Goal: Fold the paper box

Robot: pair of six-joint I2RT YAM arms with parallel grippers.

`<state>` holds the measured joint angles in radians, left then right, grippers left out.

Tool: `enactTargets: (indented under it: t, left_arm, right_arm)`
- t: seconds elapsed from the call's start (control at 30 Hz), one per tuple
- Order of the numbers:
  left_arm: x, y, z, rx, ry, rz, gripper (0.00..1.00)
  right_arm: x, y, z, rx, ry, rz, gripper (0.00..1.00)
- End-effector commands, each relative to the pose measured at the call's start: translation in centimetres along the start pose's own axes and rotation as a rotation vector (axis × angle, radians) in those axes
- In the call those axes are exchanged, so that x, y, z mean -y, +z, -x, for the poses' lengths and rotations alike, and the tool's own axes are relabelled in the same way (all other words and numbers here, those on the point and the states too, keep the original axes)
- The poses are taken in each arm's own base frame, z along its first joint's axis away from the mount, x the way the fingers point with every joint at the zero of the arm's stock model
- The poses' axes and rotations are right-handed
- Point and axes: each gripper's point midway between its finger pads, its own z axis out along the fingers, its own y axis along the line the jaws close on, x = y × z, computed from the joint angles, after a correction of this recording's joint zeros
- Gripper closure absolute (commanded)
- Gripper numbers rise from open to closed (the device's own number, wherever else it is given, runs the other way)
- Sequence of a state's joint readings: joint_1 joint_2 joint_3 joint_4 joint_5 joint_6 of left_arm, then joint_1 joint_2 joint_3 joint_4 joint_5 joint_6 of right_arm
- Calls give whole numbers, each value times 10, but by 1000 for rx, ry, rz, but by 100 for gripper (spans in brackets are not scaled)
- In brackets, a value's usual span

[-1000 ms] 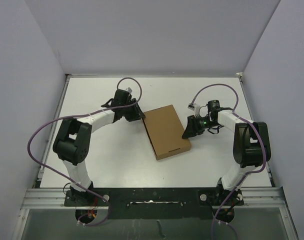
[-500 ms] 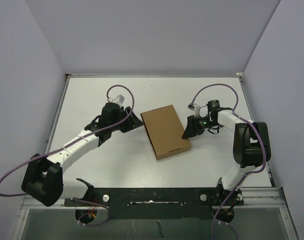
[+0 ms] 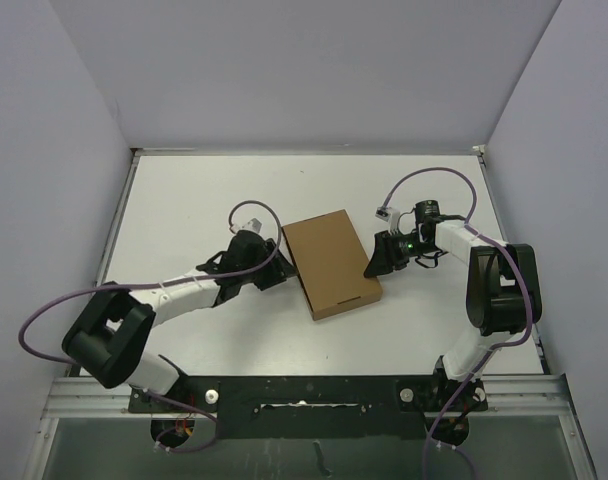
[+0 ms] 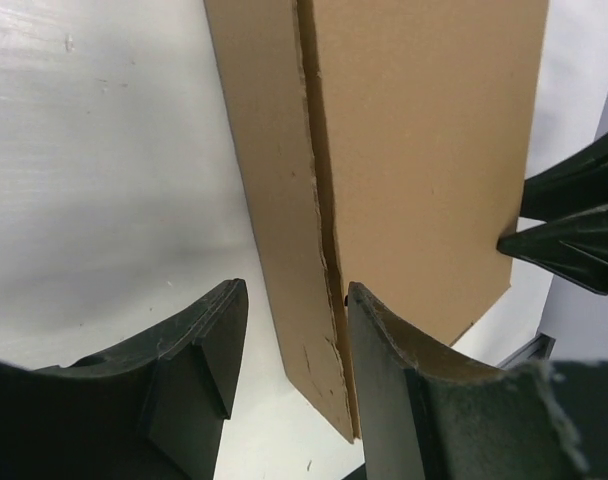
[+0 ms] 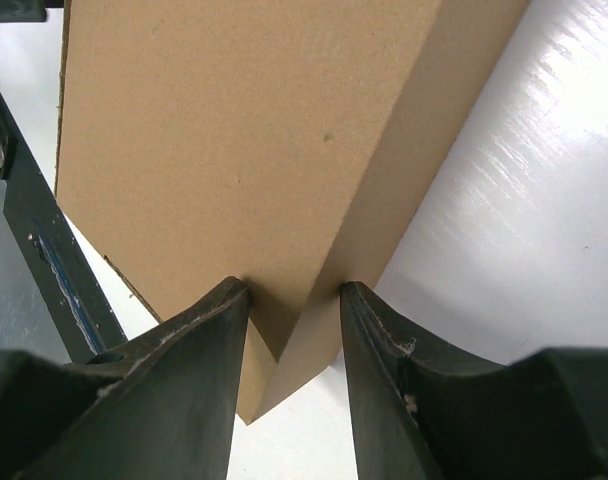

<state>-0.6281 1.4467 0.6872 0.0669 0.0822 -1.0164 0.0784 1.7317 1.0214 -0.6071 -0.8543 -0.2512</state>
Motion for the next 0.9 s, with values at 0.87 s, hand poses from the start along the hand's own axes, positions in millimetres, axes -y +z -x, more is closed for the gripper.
enactTargets:
  t: [0.87]
  left_arm:
    - [56, 2, 32, 103, 4, -153, 61]
  right_arm:
    - [28, 6, -13, -75, -62, -121, 60]
